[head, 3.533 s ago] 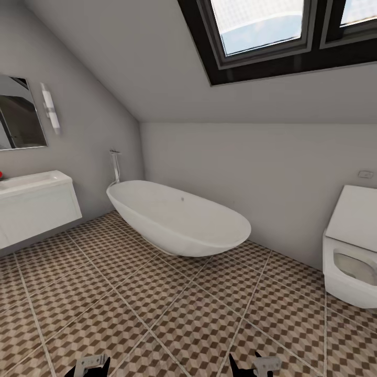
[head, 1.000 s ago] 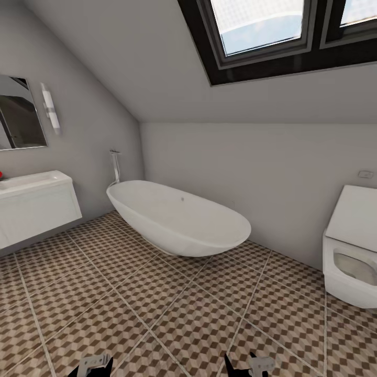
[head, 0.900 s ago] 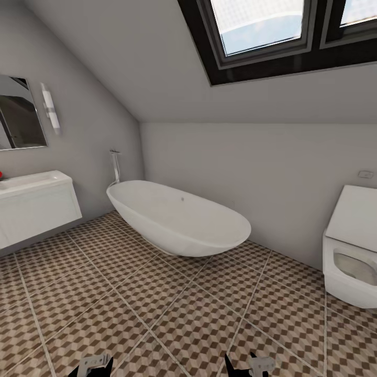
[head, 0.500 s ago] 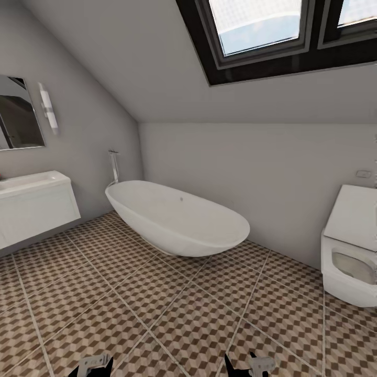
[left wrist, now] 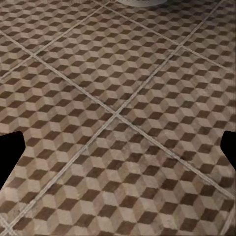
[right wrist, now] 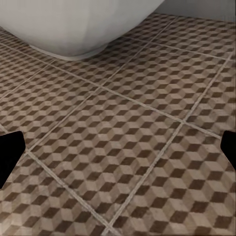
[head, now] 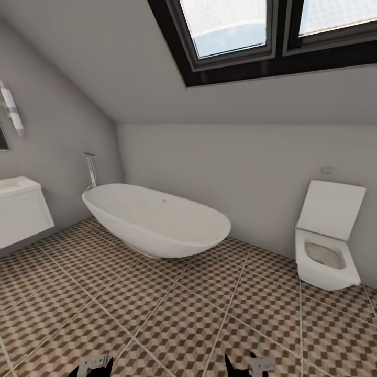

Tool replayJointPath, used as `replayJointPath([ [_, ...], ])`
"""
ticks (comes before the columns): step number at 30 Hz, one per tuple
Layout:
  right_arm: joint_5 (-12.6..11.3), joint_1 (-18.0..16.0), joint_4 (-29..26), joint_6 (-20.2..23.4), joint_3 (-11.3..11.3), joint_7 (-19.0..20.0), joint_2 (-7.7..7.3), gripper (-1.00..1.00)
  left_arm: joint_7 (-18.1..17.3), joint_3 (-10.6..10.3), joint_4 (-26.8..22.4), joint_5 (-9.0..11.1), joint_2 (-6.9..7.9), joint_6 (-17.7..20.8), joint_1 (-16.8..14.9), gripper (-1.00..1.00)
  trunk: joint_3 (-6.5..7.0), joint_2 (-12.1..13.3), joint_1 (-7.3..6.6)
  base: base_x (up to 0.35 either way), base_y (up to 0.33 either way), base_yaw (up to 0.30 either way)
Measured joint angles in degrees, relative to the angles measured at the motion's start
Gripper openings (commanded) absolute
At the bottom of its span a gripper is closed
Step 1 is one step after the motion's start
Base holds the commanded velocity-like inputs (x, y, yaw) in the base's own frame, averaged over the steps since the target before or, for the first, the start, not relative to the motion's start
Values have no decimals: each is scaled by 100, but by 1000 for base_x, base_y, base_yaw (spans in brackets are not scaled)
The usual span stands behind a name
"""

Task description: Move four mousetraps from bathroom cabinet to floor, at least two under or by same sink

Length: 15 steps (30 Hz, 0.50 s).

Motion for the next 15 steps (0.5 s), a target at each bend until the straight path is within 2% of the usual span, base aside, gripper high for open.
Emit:
replayJointPath([
  [6, 1, 0, 0, -2, 0, 0, -4, 100, -1, 0, 0, 0, -3, 0, 0, 100, 14, 0, 0, 0, 0, -260],
  [15, 0, 0, 2, -7, 0, 0, -5, 100, -1, -3, -1, -1, -8, -1, 1, 100, 17, 0, 0, 0, 0, -49],
])
